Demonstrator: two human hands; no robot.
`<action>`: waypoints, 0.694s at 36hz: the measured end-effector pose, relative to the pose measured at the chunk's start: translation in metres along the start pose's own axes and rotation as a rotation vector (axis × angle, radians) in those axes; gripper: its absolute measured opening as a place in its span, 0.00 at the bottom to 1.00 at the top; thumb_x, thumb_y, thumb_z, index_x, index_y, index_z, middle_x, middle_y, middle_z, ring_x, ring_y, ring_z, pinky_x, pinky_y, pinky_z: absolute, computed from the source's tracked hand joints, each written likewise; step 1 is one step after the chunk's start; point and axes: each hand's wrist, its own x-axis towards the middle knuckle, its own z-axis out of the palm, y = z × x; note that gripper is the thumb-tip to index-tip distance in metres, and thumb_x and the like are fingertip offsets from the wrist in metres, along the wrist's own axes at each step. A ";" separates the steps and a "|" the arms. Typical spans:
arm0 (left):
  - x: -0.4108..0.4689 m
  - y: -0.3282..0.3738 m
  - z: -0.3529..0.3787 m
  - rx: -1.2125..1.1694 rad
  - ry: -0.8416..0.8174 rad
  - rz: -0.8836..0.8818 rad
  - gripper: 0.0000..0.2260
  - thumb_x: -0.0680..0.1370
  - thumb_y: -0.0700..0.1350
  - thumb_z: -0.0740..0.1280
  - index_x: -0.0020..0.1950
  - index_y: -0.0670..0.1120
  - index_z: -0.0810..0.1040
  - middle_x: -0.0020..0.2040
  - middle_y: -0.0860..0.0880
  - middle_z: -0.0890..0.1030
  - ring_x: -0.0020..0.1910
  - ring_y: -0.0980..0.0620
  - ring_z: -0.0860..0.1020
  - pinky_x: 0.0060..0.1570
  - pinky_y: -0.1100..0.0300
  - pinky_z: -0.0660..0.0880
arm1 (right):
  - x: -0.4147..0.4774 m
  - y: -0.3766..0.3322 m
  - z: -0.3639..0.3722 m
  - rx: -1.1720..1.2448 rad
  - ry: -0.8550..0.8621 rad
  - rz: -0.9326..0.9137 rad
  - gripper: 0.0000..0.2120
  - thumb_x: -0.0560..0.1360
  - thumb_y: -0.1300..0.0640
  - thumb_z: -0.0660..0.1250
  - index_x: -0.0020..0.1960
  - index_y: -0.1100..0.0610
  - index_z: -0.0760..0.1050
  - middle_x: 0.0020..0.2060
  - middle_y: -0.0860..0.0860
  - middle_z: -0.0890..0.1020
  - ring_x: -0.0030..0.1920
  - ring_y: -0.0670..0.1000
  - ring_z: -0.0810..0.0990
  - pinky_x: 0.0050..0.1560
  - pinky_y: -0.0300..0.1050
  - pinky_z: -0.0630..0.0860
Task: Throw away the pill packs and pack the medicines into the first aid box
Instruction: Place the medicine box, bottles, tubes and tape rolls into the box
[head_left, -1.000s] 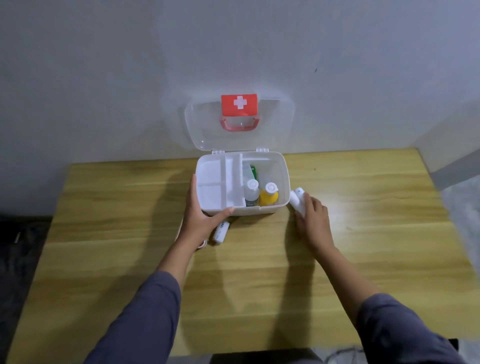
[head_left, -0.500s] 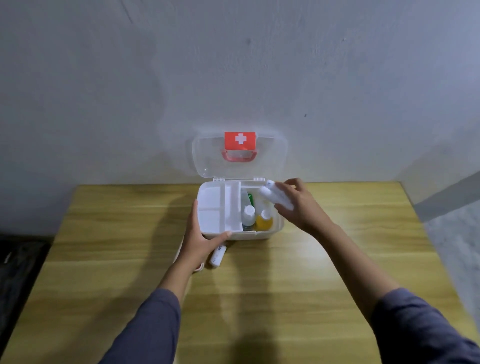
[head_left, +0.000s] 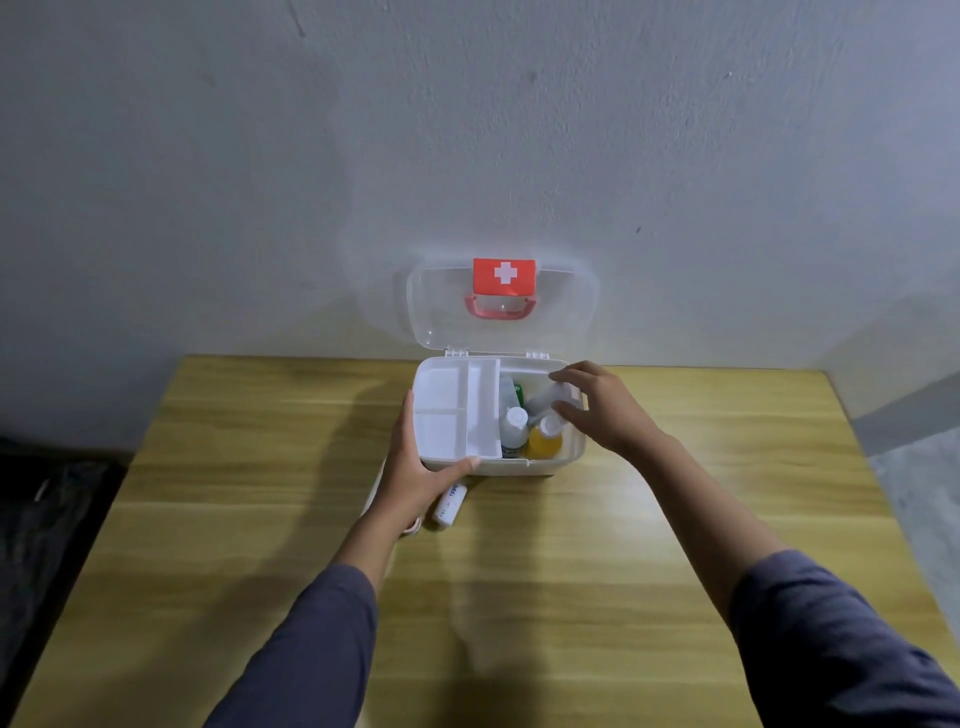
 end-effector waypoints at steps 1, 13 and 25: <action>0.000 -0.001 0.000 0.002 0.002 0.001 0.50 0.66 0.45 0.78 0.75 0.58 0.46 0.69 0.63 0.55 0.67 0.65 0.57 0.61 0.66 0.61 | -0.002 0.000 0.002 0.022 0.035 0.010 0.17 0.74 0.60 0.66 0.63 0.60 0.74 0.60 0.57 0.77 0.59 0.56 0.75 0.58 0.40 0.67; -0.010 -0.010 0.009 0.184 0.071 -0.009 0.49 0.69 0.58 0.72 0.75 0.57 0.38 0.77 0.58 0.44 0.75 0.57 0.48 0.72 0.49 0.59 | -0.020 0.000 0.031 0.428 0.298 0.300 0.18 0.76 0.63 0.57 0.65 0.55 0.72 0.59 0.54 0.80 0.57 0.53 0.77 0.56 0.42 0.71; -0.062 -0.047 0.017 0.408 0.368 -0.005 0.37 0.75 0.53 0.67 0.76 0.48 0.50 0.76 0.46 0.58 0.74 0.47 0.60 0.66 0.63 0.60 | -0.015 0.001 0.028 0.577 0.327 0.382 0.18 0.75 0.65 0.59 0.63 0.56 0.75 0.58 0.55 0.81 0.57 0.53 0.79 0.61 0.47 0.74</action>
